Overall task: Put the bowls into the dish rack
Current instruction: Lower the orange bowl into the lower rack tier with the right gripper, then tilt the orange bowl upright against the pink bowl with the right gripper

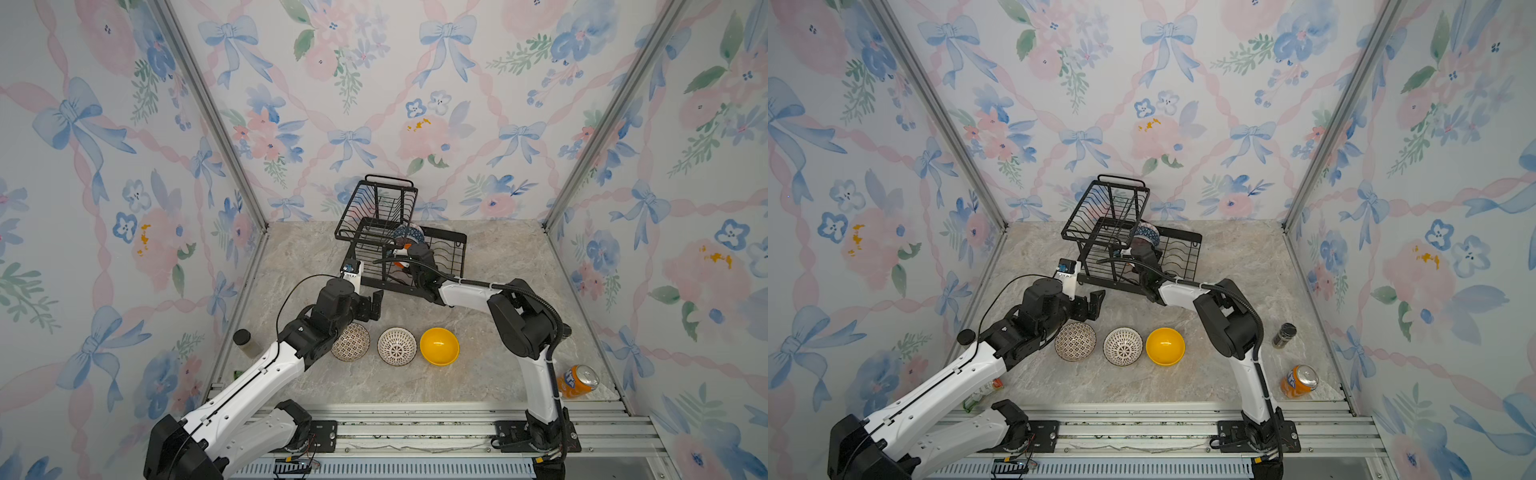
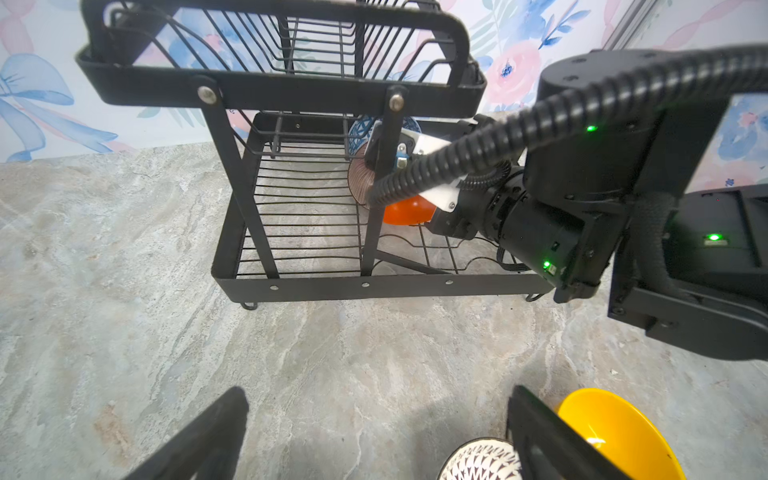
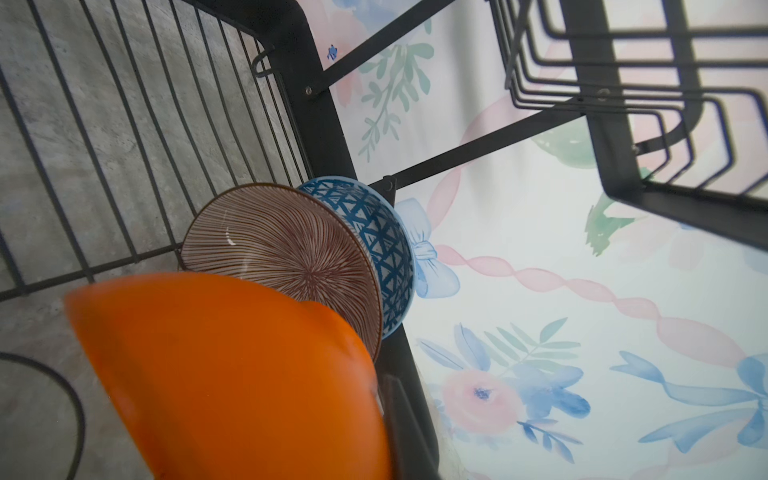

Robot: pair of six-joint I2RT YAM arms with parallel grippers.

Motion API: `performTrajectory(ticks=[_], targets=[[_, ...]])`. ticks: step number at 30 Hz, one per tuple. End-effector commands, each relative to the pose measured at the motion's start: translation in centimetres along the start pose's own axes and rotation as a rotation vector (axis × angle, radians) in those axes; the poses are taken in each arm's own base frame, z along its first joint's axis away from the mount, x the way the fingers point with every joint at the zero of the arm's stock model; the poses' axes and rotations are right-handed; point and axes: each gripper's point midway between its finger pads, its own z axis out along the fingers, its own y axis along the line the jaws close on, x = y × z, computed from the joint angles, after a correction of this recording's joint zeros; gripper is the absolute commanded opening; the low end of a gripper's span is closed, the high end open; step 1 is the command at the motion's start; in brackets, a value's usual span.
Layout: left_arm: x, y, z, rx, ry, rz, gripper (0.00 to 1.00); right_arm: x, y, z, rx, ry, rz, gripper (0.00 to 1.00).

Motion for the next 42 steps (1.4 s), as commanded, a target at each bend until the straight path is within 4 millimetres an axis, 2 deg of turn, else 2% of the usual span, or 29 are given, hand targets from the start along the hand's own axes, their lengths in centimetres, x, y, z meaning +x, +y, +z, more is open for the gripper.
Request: performTrajectory(ticks=[1, 20, 31, 42], targets=[[0.5, 0.2, -0.2, 0.006, 0.003, -0.02, 0.98, -0.3, -2.1, 0.9, 0.069, -0.001, 0.057, 0.0], [0.7, 0.2, -0.2, 0.009, 0.008, -0.023, 0.98, -0.2, 0.1, 2.5, 0.024, -0.002, 0.076, 0.0], [1.0, 0.3, 0.1, 0.002, 0.018, -0.022, 0.98, -0.3, 2.7, 1.6, -0.044, -0.02, 0.088, 0.0], [1.1, 0.4, -0.1, 0.001, 0.016, -0.027, 0.98, 0.0, 4.0, 0.9, -0.09, -0.005, 0.102, 0.0]])
